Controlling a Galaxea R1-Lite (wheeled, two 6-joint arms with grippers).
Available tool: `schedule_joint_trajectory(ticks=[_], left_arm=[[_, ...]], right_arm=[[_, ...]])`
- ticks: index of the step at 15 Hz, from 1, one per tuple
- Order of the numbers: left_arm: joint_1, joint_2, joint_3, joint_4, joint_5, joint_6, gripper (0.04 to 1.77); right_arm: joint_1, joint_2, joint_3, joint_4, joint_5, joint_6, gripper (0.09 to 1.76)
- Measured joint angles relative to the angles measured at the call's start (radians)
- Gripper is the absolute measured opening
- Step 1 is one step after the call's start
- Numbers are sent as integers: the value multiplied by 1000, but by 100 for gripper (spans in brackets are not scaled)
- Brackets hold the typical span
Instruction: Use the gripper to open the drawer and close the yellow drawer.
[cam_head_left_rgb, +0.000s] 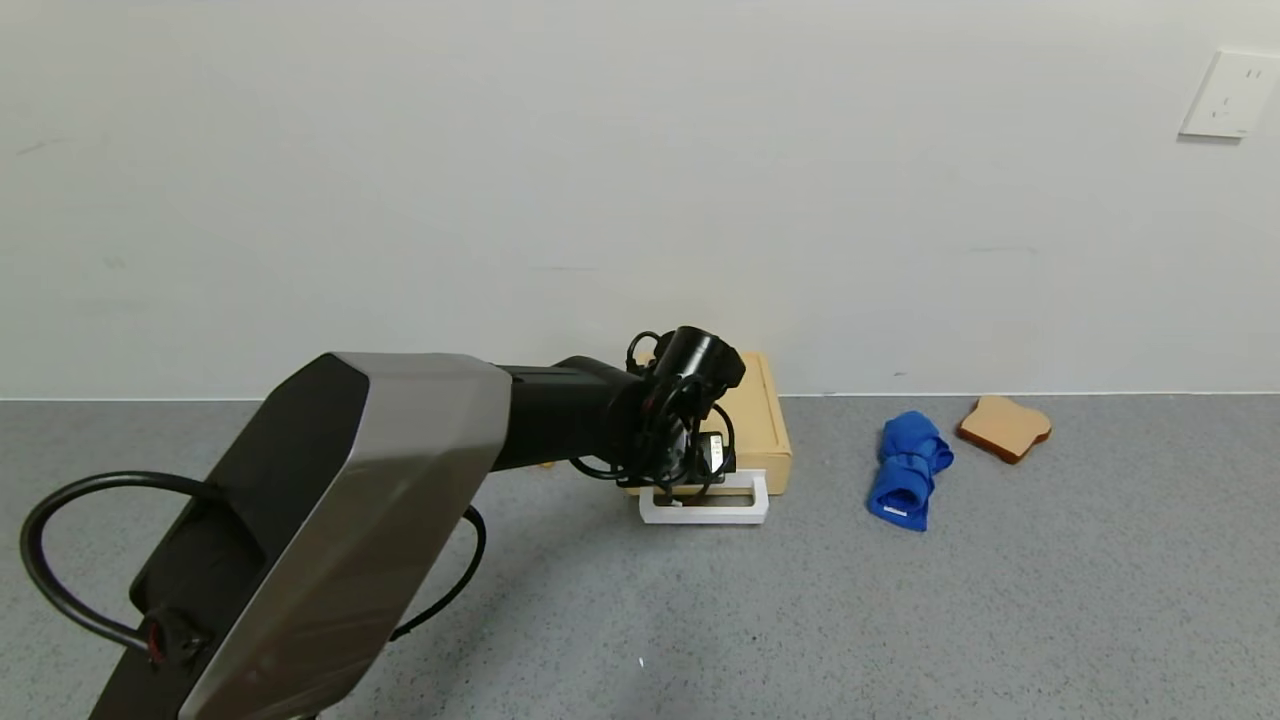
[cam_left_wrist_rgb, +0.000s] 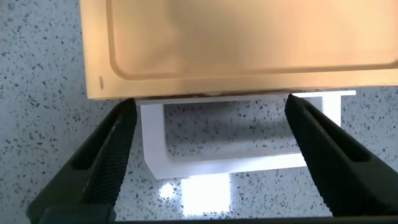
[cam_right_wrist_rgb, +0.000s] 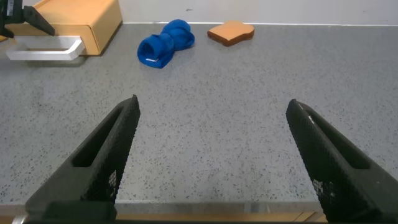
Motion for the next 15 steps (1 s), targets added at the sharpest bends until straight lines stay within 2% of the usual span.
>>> schedule_joint_trajectory(ticks=[8,15], left_arm=[[-2,-16,10,12,23,10,172],[-42,-179,56,176,27,30,172]], right_arm=[[0,0,0,0,0,0,173],[0,0,0,0,0,0,173]])
